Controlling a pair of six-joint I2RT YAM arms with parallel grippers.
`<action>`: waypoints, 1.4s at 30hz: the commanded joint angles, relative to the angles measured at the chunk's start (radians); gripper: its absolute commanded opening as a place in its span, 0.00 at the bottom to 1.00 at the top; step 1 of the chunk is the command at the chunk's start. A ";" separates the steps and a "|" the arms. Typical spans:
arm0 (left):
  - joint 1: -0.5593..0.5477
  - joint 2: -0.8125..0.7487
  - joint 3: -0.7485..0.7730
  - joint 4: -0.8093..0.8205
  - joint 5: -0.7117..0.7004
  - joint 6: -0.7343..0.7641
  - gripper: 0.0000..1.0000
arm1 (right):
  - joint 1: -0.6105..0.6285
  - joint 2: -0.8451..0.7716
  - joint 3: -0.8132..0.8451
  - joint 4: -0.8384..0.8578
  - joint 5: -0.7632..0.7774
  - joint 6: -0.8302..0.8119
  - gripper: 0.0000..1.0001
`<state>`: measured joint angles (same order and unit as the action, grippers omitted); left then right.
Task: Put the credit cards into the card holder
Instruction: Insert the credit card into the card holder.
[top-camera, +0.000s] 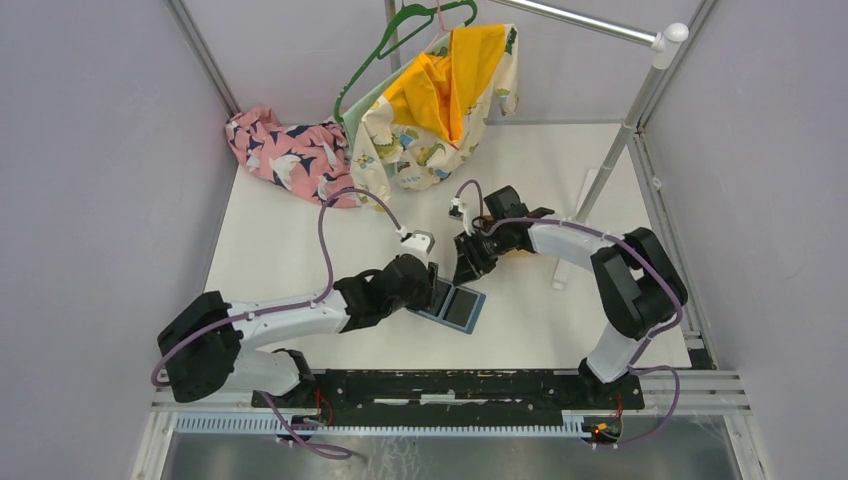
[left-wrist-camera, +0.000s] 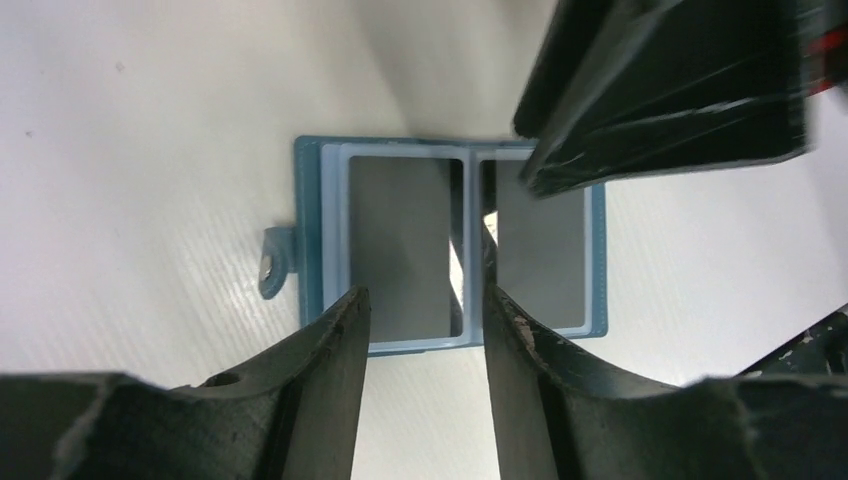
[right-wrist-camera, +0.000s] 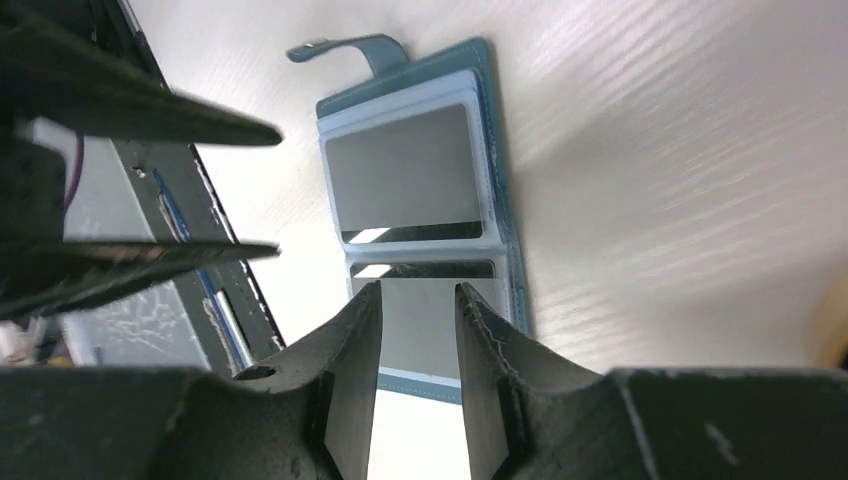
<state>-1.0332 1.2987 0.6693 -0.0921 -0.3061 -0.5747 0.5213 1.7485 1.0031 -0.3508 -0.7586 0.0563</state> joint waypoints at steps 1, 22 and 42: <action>0.034 -0.070 -0.037 0.071 0.056 -0.014 0.55 | -0.006 -0.125 0.070 -0.082 0.063 -0.258 0.38; 0.203 -0.321 -0.238 0.385 0.394 0.001 0.95 | -0.006 -0.515 -0.154 -0.067 -0.295 -1.177 0.54; 0.280 -0.065 -0.217 0.521 0.502 0.072 0.89 | 0.077 -0.425 -0.271 0.087 -0.084 -1.151 0.32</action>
<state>-0.7921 1.1744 0.4026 0.3428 0.1406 -0.5549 0.5663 1.3025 0.7284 -0.3149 -0.9150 -1.0996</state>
